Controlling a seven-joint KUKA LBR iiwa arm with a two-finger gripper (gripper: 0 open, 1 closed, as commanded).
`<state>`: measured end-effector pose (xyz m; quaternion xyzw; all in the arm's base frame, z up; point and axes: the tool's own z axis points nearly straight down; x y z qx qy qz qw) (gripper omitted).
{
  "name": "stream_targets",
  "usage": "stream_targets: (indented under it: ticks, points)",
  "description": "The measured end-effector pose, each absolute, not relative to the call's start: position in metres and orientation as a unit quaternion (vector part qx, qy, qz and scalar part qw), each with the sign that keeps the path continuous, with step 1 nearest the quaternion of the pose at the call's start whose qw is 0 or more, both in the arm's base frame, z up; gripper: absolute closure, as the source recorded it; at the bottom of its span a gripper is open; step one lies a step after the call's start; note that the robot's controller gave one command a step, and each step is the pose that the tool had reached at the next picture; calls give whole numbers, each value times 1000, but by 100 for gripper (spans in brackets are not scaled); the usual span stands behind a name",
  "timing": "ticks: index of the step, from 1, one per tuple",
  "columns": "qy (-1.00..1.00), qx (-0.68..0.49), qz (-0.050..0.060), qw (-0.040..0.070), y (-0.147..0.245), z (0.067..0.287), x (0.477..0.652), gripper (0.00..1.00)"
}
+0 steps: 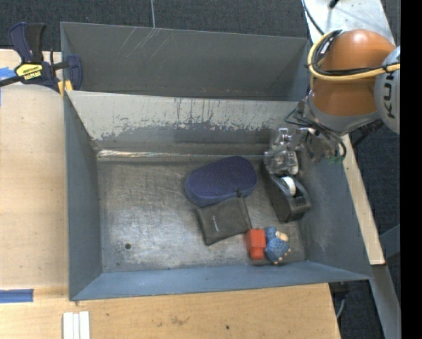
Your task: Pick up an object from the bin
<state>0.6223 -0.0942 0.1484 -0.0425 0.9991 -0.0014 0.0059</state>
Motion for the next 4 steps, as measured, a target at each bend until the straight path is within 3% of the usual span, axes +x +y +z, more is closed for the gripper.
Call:
stream_targets:
  ticks: [1,2,3,4]
  points:
    - [999,-43,0,2,-93,144,620,0]
    - [1000,5,0,3,-61,84,626,0]
    - [1000,4,0,2,-60,82,625,100]
    - [997,-81,-2,7,-74,267,617,100]
